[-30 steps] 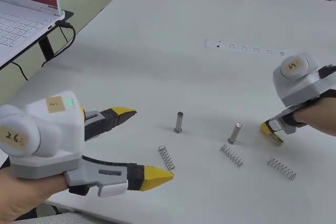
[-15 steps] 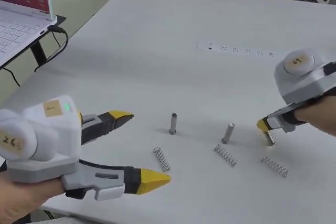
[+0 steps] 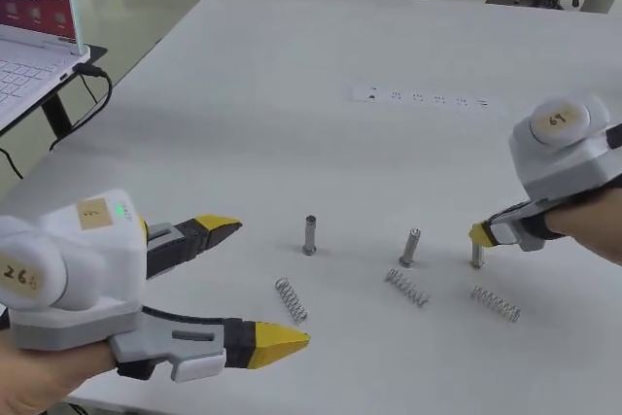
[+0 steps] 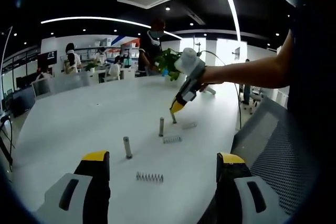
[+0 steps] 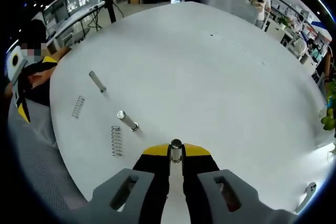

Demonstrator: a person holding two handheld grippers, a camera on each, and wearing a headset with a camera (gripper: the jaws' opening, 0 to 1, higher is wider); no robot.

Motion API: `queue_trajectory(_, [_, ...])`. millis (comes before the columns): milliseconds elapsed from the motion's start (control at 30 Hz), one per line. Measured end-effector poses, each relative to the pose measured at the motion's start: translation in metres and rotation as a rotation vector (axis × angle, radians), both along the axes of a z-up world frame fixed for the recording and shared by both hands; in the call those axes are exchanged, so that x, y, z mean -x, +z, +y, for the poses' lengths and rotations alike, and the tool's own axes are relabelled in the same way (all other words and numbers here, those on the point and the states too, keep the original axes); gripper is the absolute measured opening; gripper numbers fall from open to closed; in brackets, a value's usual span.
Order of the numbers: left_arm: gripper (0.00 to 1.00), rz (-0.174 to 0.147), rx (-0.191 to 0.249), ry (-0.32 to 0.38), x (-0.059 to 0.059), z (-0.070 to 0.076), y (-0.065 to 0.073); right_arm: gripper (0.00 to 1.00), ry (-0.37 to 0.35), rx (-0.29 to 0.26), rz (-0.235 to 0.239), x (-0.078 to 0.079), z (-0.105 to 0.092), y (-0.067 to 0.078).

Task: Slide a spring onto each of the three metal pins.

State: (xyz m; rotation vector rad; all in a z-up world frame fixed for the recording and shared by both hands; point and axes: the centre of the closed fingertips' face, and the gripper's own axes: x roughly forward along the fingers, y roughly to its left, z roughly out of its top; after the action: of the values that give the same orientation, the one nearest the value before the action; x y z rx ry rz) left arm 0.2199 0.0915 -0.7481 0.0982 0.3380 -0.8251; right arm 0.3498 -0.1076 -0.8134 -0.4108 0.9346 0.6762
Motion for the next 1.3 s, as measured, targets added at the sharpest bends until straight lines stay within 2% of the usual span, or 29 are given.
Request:
queue_trajectory(267, [0.8,0.0,-0.004,-0.008,0.002,-0.001,0.0,0.05,-0.017,-0.012,-0.006,0.004,-0.005,0.002])
queue_trajectory(1033, [0.8,0.003,-0.005,-0.015,0.005,-0.001,-0.001,0.07,0.003,-0.01,-0.022,0.01,-0.009,0.004])
queue_trajectory(1300, [0.8,0.004,-0.005,-0.018,0.005,-0.001,-0.001,0.08,-0.007,-0.011,-0.029,0.016,-0.016,0.006])
